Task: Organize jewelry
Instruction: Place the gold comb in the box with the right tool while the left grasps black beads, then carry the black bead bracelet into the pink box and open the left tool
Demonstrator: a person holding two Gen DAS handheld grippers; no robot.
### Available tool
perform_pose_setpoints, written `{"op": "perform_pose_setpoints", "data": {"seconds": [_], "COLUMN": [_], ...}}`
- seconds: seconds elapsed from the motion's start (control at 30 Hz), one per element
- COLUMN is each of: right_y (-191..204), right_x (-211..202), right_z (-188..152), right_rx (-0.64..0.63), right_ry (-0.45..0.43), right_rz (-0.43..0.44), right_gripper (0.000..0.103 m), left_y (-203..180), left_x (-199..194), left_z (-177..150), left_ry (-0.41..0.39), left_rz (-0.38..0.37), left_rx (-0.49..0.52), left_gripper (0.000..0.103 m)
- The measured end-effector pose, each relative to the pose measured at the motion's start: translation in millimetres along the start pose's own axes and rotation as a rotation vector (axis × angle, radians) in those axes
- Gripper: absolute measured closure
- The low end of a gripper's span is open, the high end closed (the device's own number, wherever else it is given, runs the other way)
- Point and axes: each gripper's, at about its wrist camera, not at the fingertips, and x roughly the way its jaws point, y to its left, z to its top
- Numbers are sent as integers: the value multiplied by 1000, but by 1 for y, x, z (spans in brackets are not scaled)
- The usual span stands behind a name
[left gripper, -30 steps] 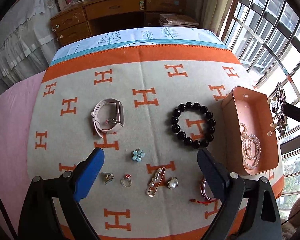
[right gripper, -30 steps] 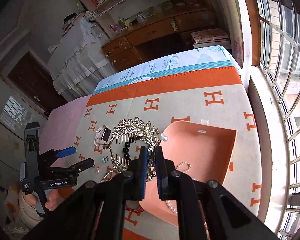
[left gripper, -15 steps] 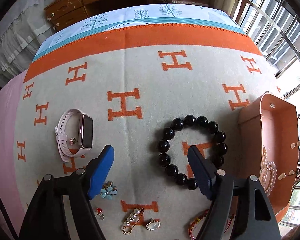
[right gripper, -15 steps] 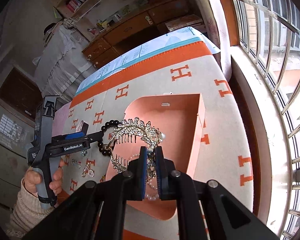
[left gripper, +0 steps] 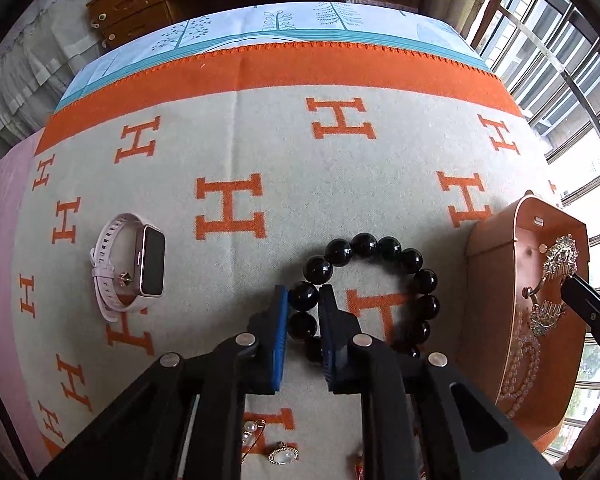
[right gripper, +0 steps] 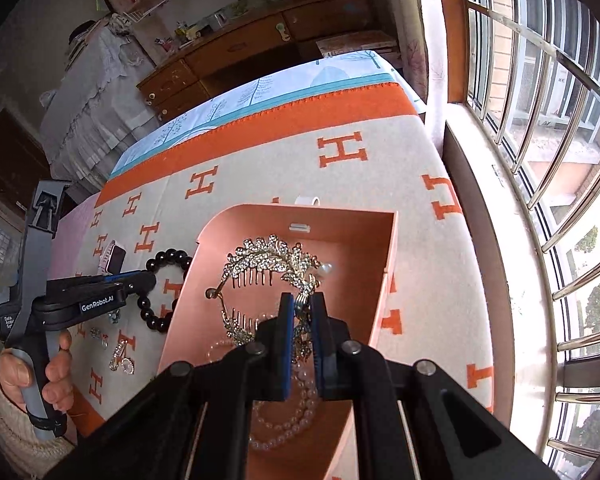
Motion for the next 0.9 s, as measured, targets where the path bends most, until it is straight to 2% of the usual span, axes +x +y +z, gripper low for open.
{"op": "perform_pose_setpoints", "data": {"seconds": [0.2, 0.43, 0.57, 0.67, 0.83, 0.9], "right_y": [1, 4, 5, 3, -13, -17], "right_x": [18, 20, -4, -28, -68, -73], "right_z": [10, 8, -1, -11, -36, -40], "right_rx": [9, 20, 29, 46, 114, 125], "right_ry": [27, 66, -2, -70, -179, -195], "right_rz": [-58, -81, -70, -58, -81, -89], "right_gripper": [94, 93, 93, 93, 93, 93], "left_y": [-6, -27, -50, -75, -119, -134], "left_x": [-53, -120, -149, -157, -150, -140], "left_z": [-7, -18, -28, -37, -55, -62], "left_ry": [-112, -238, -275, -271, -236, -211], "left_rz": [-71, -138, -192, -236, -289, -294], "left_rx": [-3, 83, 147, 199, 292, 323], "left_gripper": [90, 90, 90, 90, 90, 90]}}
